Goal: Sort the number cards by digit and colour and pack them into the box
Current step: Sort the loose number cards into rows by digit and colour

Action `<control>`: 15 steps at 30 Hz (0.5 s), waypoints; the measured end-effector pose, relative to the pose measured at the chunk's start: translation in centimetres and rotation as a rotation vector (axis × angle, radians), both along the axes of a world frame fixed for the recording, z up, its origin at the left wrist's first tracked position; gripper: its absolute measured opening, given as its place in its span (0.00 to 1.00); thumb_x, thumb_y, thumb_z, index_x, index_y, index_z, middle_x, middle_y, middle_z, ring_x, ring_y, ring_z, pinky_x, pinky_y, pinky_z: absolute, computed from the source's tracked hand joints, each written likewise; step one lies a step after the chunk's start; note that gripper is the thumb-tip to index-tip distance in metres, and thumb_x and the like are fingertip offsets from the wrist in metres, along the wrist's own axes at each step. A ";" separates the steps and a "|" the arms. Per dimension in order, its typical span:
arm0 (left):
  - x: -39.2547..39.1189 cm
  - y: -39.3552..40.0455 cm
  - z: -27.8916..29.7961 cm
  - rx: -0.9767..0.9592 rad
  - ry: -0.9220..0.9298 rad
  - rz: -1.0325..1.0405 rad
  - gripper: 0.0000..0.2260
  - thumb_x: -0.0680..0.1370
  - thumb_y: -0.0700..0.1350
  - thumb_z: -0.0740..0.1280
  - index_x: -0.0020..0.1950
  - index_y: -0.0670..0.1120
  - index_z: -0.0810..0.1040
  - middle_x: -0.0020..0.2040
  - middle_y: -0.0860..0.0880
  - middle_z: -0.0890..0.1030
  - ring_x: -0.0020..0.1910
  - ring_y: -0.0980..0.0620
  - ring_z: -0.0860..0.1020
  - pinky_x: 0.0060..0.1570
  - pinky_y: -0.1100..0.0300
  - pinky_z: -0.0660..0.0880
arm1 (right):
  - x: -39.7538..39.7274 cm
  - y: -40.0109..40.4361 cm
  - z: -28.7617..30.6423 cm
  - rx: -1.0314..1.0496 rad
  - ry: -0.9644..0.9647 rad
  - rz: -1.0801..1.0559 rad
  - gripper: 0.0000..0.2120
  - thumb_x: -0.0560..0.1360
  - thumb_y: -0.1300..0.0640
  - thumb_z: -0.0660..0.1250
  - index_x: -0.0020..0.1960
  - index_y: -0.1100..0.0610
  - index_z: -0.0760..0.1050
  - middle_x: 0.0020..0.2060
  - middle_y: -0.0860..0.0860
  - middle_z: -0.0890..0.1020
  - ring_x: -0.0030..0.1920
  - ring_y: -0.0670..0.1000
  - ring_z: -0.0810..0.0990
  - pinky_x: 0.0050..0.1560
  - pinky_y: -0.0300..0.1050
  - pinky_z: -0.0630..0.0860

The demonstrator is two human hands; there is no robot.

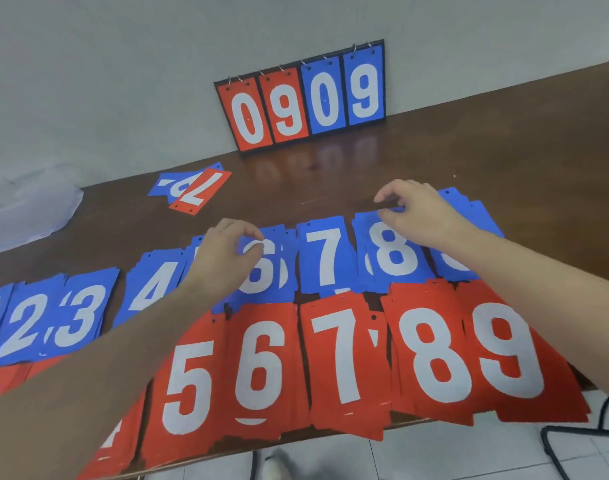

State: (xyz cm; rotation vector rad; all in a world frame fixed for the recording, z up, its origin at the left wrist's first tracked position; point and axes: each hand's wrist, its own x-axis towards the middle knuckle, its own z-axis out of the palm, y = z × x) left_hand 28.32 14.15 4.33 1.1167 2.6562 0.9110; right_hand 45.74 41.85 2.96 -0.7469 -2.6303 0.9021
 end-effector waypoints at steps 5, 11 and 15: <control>-5.0 -4.1 -0.3 0.031 -0.033 0.021 0.05 0.80 0.42 0.68 0.50 0.53 0.79 0.54 0.58 0.74 0.56 0.52 0.71 0.52 0.64 0.67 | -6.4 -5.5 0.3 -0.038 0.013 0.095 0.07 0.79 0.54 0.67 0.53 0.42 0.74 0.53 0.45 0.76 0.56 0.49 0.75 0.53 0.41 0.68; -13.2 -9.6 -0.6 0.067 -0.075 0.040 0.10 0.79 0.41 0.68 0.47 0.57 0.77 0.51 0.59 0.74 0.54 0.52 0.77 0.58 0.59 0.72 | -15.3 -12.0 0.7 -0.030 -0.006 0.163 0.07 0.79 0.54 0.68 0.53 0.43 0.74 0.52 0.44 0.76 0.54 0.47 0.77 0.51 0.37 0.69; -17.9 -11.8 -1.4 0.055 -0.114 0.058 0.05 0.80 0.43 0.68 0.52 0.54 0.78 0.53 0.55 0.76 0.54 0.55 0.75 0.49 0.70 0.68 | -21.1 -15.2 0.5 0.035 -0.023 0.179 0.08 0.79 0.54 0.68 0.58 0.47 0.76 0.54 0.44 0.76 0.58 0.48 0.75 0.58 0.42 0.72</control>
